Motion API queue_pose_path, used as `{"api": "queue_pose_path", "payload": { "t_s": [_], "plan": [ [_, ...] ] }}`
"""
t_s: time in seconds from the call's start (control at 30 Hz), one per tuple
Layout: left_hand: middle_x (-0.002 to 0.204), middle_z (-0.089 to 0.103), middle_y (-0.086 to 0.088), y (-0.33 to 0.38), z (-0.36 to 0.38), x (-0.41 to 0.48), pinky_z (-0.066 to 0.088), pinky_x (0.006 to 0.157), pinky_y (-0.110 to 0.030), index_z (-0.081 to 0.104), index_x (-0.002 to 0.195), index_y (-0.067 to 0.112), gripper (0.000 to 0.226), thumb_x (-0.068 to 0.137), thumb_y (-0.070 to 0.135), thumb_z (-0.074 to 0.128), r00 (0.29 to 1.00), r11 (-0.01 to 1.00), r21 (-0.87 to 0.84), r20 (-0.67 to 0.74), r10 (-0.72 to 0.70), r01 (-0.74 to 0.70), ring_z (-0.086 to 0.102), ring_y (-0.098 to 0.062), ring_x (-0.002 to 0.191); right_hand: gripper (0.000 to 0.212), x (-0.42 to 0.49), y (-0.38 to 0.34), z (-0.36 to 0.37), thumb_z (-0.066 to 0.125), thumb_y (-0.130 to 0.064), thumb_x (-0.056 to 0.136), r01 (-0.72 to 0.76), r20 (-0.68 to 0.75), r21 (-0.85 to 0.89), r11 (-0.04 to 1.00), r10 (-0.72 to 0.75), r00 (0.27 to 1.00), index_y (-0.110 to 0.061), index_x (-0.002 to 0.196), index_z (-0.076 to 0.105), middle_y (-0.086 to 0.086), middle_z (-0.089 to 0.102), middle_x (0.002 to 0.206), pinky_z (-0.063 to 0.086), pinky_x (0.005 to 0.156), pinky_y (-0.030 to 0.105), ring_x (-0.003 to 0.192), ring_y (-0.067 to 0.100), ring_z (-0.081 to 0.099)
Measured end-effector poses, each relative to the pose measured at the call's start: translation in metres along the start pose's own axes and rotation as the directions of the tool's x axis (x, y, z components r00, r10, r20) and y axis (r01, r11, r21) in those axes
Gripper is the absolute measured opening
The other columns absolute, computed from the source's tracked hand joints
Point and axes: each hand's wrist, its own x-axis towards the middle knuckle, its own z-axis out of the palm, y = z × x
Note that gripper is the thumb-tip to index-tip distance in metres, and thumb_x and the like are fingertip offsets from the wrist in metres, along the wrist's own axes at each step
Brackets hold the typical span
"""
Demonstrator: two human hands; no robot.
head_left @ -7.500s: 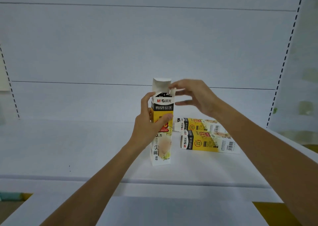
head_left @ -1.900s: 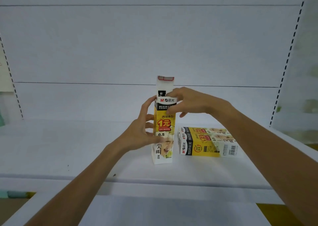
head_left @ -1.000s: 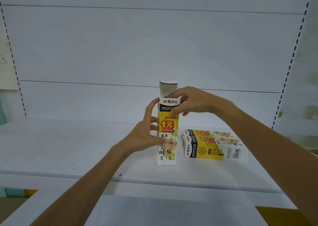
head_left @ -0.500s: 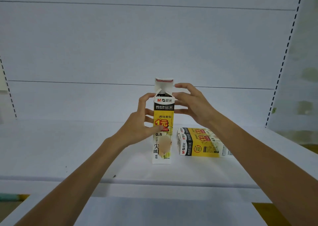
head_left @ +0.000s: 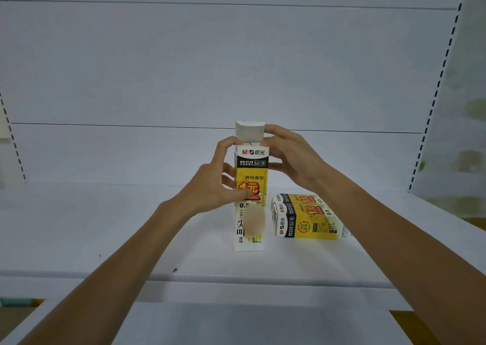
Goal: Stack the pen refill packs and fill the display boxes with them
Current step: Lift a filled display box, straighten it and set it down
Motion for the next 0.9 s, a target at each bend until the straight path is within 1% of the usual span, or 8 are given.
{"api": "queue_pose_path", "payload": {
  "t_s": [0.07, 0.13, 0.23, 0.33, 0.53, 0.67, 0.77, 0.9],
  "plan": [
    [0.1, 0.056, 0.005, -0.003, 0.004, -0.003, 0.051, 0.064, -0.015, 0.014, 0.124, 0.048, 0.082, 0.075, 0.022, 0.074, 1.0, 1.0, -0.025, -0.025, 0.005, -0.006, 0.062, -0.009, 0.08, 0.026, -0.002, 0.001, 0.001, 0.047, -0.006, 0.092, 0.067, -0.015, -0.031, 0.997, -0.068, 0.998, -0.023, 0.099, 0.065, -0.001, 0.069, 0.096, 0.05, 0.074, 0.026, 0.092, 0.011, 0.063],
    [0.103, 0.056, 0.006, -0.009, 0.012, -0.01, 0.05, 0.063, -0.014, 0.005, 0.12, 0.061, 0.091, 0.075, 0.024, 0.074, 0.999, 0.998, -0.054, -0.031, 0.009, -0.011, 0.062, -0.009, 0.086, 0.027, -0.003, 0.0, 0.002, 0.046, -0.004, 0.092, 0.1, -0.034, -0.077, 0.992, -0.103, 0.994, -0.02, 0.094, 0.067, -0.004, 0.069, 0.094, 0.05, 0.072, 0.023, 0.091, 0.009, 0.062],
    [0.112, 0.056, 0.005, -0.024, 0.027, -0.024, 0.052, 0.068, -0.018, -0.013, 0.116, 0.069, 0.108, 0.073, 0.026, 0.077, 0.997, 0.998, -0.039, 0.064, -0.041, 0.044, 0.062, -0.01, 0.093, 0.03, -0.004, -0.003, -0.001, 0.042, -0.002, 0.092, 0.084, -0.022, -0.132, 0.988, -0.088, 0.996, -0.018, 0.092, 0.067, -0.003, 0.068, 0.098, 0.051, 0.076, 0.025, 0.096, 0.01, 0.06],
    [0.106, 0.051, 0.016, -0.034, 0.035, -0.035, 0.052, 0.066, -0.012, -0.01, 0.116, 0.066, 0.101, 0.075, 0.028, 0.074, 0.994, 0.994, -0.071, 0.076, -0.082, 0.088, 0.059, -0.002, 0.09, 0.026, -0.005, -0.007, -0.005, 0.044, -0.008, 0.092, 0.086, 0.019, -0.209, 0.974, -0.084, 0.996, -0.019, 0.095, 0.067, -0.003, 0.066, 0.106, 0.05, 0.091, 0.036, 0.107, 0.016, 0.058],
    [0.099, 0.049, 0.024, -0.036, 0.04, -0.039, 0.052, 0.063, -0.01, -0.003, 0.115, 0.068, 0.096, 0.075, 0.027, 0.074, 0.995, 0.984, -0.15, 0.036, -0.094, 0.098, 0.059, -0.001, 0.089, 0.009, -0.004, -0.013, -0.001, 0.06, -0.018, 0.088, 0.148, 0.034, -0.377, 0.914, -0.146, 0.989, -0.021, 0.095, 0.065, -0.002, 0.068, 0.1, 0.047, 0.094, 0.041, 0.103, 0.019, 0.062],
    [0.098, 0.049, 0.025, -0.035, 0.039, -0.04, 0.052, 0.064, -0.009, -0.001, 0.116, 0.066, 0.094, 0.075, 0.026, 0.074, 0.996, 0.986, -0.143, 0.036, -0.085, 0.09, 0.059, 0.0, 0.088, 0.011, -0.002, -0.017, -0.002, 0.059, -0.019, 0.089, 0.156, 0.021, -0.409, 0.899, -0.161, 0.987, -0.021, 0.098, 0.065, -0.003, 0.068, 0.1, 0.048, 0.091, 0.039, 0.1, 0.014, 0.062],
    [0.1, 0.048, 0.025, -0.034, 0.041, -0.041, 0.051, 0.062, -0.011, 0.001, 0.115, 0.067, 0.091, 0.076, 0.027, 0.073, 0.995, 0.983, -0.155, 0.031, -0.093, 0.096, 0.058, -0.003, 0.09, 0.02, -0.002, -0.017, 0.0, 0.061, -0.019, 0.088, 0.179, -0.014, -0.4, 0.899, -0.201, 0.979, -0.026, 0.106, 0.065, -0.002, 0.067, 0.109, 0.049, 0.094, 0.036, 0.103, 0.012, 0.061],
    [0.1, 0.049, 0.025, -0.033, 0.042, -0.041, 0.052, 0.063, -0.012, -0.001, 0.114, 0.068, 0.092, 0.076, 0.029, 0.073, 0.995, 0.982, -0.157, 0.02, -0.1, 0.102, 0.058, -0.004, 0.09, 0.017, -0.003, -0.017, 0.004, 0.062, -0.017, 0.087, 0.186, -0.021, -0.417, 0.89, -0.214, 0.977, -0.028, 0.098, 0.069, -0.009, 0.068, 0.103, 0.044, 0.099, 0.033, 0.104, 0.008, 0.059]
  ]
}}
